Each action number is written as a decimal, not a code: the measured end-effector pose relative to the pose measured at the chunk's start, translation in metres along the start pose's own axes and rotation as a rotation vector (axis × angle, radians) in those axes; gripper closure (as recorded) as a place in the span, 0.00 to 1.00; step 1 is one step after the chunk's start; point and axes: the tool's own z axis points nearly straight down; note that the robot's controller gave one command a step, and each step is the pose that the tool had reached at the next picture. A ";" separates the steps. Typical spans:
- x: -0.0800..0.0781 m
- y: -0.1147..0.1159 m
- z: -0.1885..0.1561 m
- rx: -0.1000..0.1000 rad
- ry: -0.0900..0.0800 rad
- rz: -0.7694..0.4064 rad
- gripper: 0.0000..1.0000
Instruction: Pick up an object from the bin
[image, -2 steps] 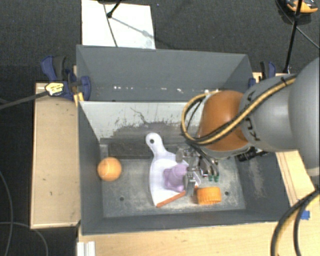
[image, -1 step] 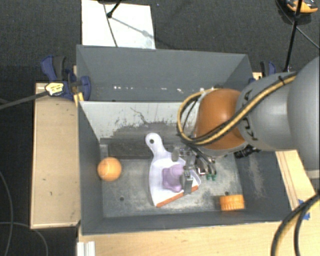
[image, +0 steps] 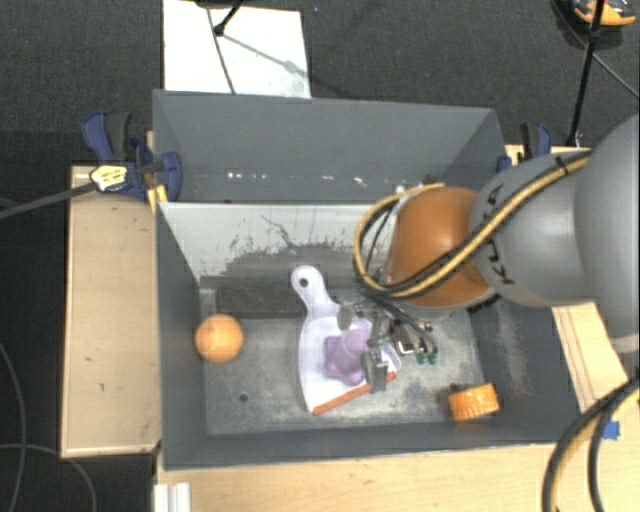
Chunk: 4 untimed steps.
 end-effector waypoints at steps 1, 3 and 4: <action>0.011 -0.010 0.002 -0.007 0.007 0.092 1.00; 0.011 -0.010 -0.002 -0.007 0.007 0.092 1.00; 0.010 -0.012 -0.018 -0.001 -0.001 0.092 1.00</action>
Offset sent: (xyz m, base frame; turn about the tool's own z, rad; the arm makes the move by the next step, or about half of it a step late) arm 0.0000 0.0000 0.0000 0.0000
